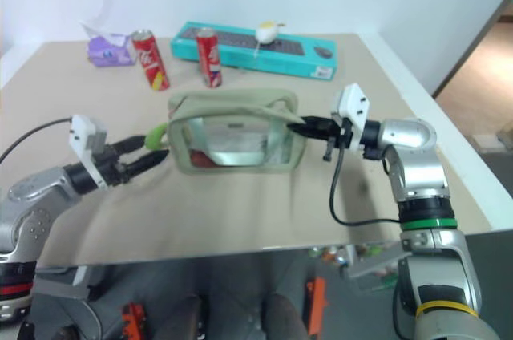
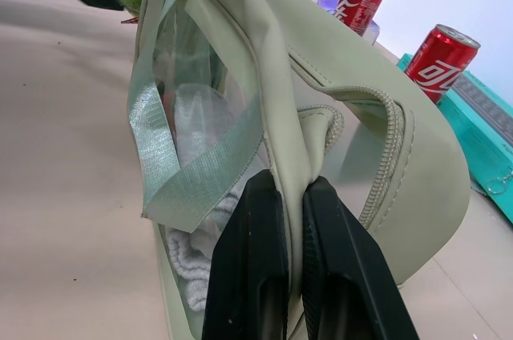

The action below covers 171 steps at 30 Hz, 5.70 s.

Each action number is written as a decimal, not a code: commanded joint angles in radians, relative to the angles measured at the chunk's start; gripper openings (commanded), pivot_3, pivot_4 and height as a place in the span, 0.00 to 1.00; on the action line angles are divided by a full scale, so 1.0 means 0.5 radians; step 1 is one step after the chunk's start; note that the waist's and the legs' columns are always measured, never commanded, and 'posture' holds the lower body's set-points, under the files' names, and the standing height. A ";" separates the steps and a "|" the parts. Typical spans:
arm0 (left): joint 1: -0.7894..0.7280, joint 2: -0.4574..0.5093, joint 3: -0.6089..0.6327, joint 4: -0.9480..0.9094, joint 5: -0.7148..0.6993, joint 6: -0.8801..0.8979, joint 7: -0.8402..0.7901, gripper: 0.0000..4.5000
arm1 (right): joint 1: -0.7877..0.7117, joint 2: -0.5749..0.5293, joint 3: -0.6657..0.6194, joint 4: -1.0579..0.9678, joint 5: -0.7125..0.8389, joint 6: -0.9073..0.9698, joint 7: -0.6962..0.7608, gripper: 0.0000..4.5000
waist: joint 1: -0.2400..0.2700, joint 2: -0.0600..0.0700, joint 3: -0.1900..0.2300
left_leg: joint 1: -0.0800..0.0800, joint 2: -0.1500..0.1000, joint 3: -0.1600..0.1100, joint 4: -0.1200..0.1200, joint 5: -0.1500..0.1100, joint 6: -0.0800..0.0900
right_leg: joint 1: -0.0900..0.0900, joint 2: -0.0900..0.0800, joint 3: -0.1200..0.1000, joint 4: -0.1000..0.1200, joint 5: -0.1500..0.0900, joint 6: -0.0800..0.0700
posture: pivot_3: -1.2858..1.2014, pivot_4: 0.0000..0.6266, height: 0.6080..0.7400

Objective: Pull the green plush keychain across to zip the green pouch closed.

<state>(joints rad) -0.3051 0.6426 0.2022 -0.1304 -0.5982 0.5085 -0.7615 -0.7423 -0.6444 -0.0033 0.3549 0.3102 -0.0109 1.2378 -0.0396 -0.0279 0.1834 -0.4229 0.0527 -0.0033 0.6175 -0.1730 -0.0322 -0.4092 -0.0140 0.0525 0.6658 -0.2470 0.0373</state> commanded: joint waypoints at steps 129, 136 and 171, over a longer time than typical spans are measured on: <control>-0.306 -0.316 -0.023 0.085 0.081 -0.139 0.130 0.02 | -0.085 -0.116 -0.012 0.148 -0.098 -0.120 0.086 0.00 | 0.011 -0.001 0.001 | 0.000 -0.003 0.000 0.004 0.002 -0.002 | 0.003 -0.002 0.002 0.000 0.004 0.005 | 0.52 0.24 1.00; -0.550 -0.174 0.066 0.033 0.056 -0.189 0.074 0.02 | -0.084 -0.126 -0.015 0.146 -0.096 -0.112 0.091 0.00 | 0.013 -0.002 0.001 | 0.000 -0.003 0.000 0.004 0.002 -0.002 | 0.003 -0.002 0.001 0.000 0.004 0.005 | 0.52 0.24 1.00; -1.490 0.026 -0.569 0.840 0.554 -0.619 -1.165 0.60 | -0.101 -0.116 -0.007 0.168 -0.120 -0.129 0.064 0.00 | 0.013 -0.001 0.001 | -0.002 -0.005 0.000 0.003 0.001 -0.002 | 0.002 -0.003 0.002 -0.001 0.001 0.008 | 0.52 0.24 1.00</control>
<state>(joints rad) -1.0395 0.6273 -0.1181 0.3306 -0.3056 0.1856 -1.3319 -0.7842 -0.6888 0.0109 0.4525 0.2510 -0.0689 1.2724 -0.0330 -0.0286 0.1840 -0.4242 0.0500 -0.0034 0.6191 -0.1723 -0.0331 -0.4083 -0.0153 0.0538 0.6655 -0.2464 0.0413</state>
